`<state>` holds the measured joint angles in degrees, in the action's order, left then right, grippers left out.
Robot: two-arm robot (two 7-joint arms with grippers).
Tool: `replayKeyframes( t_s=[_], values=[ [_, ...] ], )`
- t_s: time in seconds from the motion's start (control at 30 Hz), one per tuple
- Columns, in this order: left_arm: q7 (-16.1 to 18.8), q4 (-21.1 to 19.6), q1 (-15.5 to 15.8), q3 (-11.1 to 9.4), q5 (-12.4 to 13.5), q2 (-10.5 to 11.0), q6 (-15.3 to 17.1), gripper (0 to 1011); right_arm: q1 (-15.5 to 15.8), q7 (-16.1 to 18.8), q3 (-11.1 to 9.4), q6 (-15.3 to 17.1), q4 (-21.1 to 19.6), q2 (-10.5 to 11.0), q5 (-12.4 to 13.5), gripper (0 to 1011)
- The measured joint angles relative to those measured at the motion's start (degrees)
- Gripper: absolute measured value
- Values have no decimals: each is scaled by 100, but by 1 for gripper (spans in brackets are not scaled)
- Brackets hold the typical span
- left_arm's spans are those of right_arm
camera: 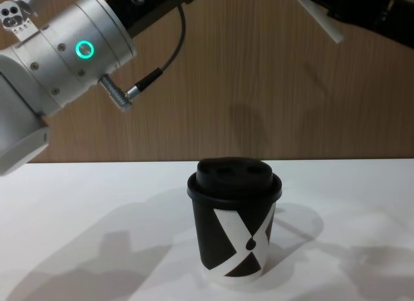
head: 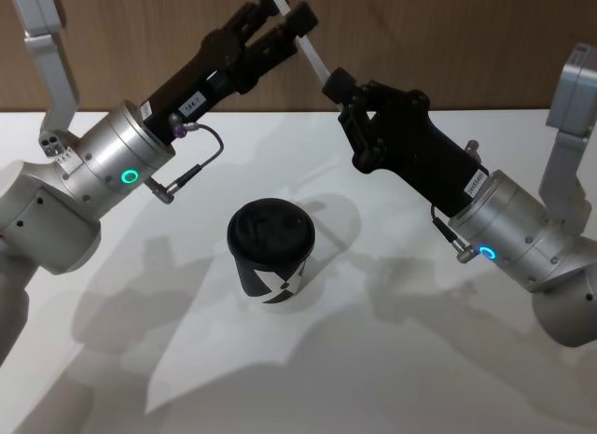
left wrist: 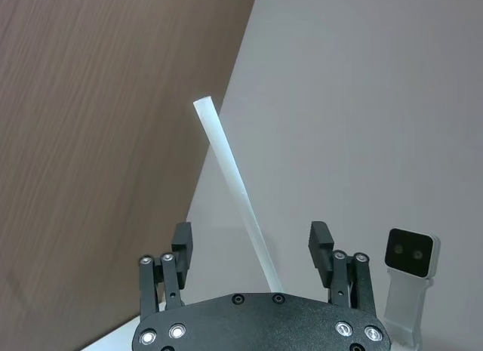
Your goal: Pick up the straw with one hand, pass it to the other hand, and insert it into the cup.
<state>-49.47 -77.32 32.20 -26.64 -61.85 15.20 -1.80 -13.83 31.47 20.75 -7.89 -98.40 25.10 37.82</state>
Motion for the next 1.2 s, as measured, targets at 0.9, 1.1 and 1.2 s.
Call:
replayKeyframes(
  t_s=[0.9,1.1,1.2],
  values=[
    [61,42,83,-93,-50,33,-168,191,0,0,0,0,0,0,0,1],
    [103,21,82,-105,-51,68,-211,129,0,-1,0,0,0,0,0,1],
    [134,9,78,-109,-51,84,-232,99,0,0,0,0,0,0,0,1]
  ],
)
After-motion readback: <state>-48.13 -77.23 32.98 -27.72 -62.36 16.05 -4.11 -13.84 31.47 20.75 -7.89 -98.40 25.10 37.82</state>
